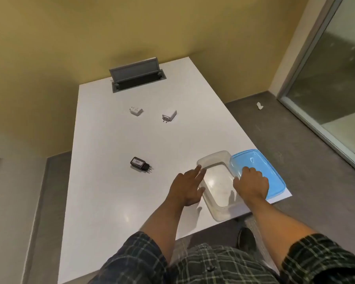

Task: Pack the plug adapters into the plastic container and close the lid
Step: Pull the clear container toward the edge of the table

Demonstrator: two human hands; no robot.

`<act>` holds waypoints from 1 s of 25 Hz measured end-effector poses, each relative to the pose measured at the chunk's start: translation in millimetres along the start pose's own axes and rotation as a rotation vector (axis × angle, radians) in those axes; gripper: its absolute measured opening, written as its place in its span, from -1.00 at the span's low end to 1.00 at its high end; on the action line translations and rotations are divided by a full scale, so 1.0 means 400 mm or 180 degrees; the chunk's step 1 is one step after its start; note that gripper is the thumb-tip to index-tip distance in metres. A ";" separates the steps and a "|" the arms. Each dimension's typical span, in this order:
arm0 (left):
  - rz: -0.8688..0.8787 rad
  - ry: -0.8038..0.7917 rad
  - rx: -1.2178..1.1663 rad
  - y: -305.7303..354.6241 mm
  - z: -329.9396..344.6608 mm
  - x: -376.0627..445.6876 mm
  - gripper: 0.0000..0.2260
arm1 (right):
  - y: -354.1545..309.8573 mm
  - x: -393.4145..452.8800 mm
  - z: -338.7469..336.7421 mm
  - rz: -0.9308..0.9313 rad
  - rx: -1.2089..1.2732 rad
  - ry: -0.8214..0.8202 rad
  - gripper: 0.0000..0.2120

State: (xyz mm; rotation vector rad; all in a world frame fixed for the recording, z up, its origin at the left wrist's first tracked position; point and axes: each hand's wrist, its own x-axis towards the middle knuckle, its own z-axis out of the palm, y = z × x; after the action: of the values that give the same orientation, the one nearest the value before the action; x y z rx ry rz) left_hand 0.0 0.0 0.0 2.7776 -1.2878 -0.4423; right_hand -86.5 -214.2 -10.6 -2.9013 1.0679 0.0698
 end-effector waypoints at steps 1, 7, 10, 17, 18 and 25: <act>0.0003 -0.0103 0.0010 0.005 0.001 0.007 -0.38 | 0.002 -0.002 -0.005 0.0037 -0.0006 -0.0047 -0.71; -0.0032 -0.0391 0.0113 0.018 0.023 0.010 -0.42 | 0.012 -0.006 -0.005 0.0254 0.0049 -0.0394 -0.83; -0.0091 -0.0367 0.0085 0.010 0.024 0.008 -0.43 | 0.013 -0.008 -0.001 0.0285 0.0146 -0.0508 -0.86; -0.0427 -0.0019 -0.0230 -0.014 0.017 -0.014 -0.41 | -0.021 0.001 -0.003 0.0049 0.0418 -0.0454 -0.90; -0.0510 0.0103 -0.0259 -0.023 0.012 -0.019 -0.41 | -0.029 0.004 -0.003 -0.0053 0.0403 -0.0437 -0.88; -0.1858 0.0143 -0.1233 -0.094 0.008 -0.059 -0.40 | -0.108 0.019 0.013 -0.0993 0.0183 -0.0298 -0.59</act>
State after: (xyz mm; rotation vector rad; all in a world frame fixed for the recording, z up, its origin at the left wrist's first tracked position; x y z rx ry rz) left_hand 12.6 42.6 -3.6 2.7422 -0.3039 -0.5718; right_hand -52.8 -186.0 -14.8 -2.9384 0.5846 0.1575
